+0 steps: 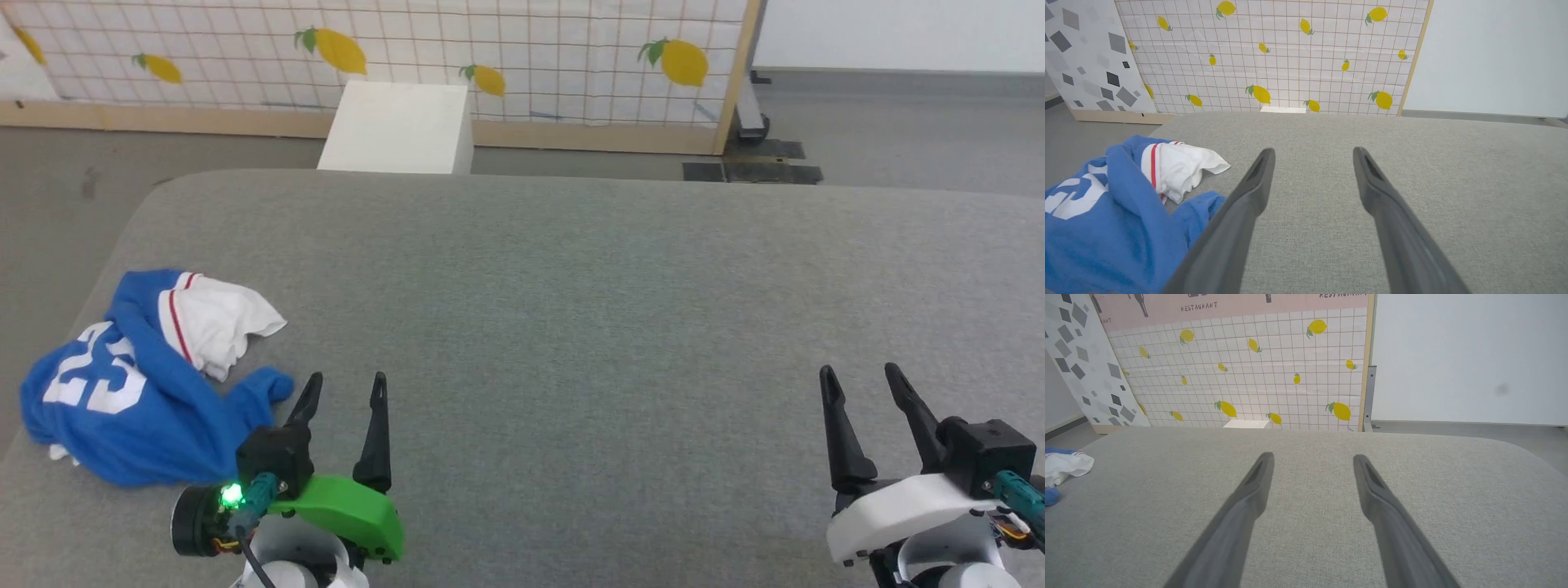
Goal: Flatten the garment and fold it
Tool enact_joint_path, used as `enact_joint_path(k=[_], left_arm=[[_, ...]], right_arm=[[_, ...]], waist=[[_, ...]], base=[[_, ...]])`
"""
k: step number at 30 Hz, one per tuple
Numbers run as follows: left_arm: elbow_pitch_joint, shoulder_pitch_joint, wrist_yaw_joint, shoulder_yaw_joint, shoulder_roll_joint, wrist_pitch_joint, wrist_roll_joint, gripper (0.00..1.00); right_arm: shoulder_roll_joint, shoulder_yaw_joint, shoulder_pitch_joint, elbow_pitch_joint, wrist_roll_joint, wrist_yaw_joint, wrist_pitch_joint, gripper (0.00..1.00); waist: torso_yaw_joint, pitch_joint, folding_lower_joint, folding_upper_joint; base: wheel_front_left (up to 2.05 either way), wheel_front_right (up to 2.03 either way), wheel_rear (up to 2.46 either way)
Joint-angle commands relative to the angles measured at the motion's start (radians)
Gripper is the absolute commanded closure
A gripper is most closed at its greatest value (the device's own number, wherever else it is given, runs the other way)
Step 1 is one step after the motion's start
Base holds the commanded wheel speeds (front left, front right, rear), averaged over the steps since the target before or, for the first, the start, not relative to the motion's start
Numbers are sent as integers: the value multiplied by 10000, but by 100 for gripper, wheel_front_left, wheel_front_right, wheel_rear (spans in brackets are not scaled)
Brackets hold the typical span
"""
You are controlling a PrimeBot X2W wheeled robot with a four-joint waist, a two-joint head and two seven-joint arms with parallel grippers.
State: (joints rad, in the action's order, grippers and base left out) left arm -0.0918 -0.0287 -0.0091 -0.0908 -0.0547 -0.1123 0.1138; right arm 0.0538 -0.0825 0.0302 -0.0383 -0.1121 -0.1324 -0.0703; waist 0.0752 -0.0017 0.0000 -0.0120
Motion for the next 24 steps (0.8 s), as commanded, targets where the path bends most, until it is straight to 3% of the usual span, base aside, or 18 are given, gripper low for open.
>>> enact_joint_path(k=[1, 24], left_arm=[[-68, -171, -14, 13, 20, -111, 101, 0], [-271, -256, -86, 629, 29, -584, 197, 0]], right_arm=[[-18, -13, 105, 96, 57, 8, 10, 0], [-24, 232, 122, 746, 419, 11, 308, 0]], waist=[[291, 33, 0, 56], [2705, 292, 0, 78]], base=[[0, 0, 0], [0, 0, 0]])
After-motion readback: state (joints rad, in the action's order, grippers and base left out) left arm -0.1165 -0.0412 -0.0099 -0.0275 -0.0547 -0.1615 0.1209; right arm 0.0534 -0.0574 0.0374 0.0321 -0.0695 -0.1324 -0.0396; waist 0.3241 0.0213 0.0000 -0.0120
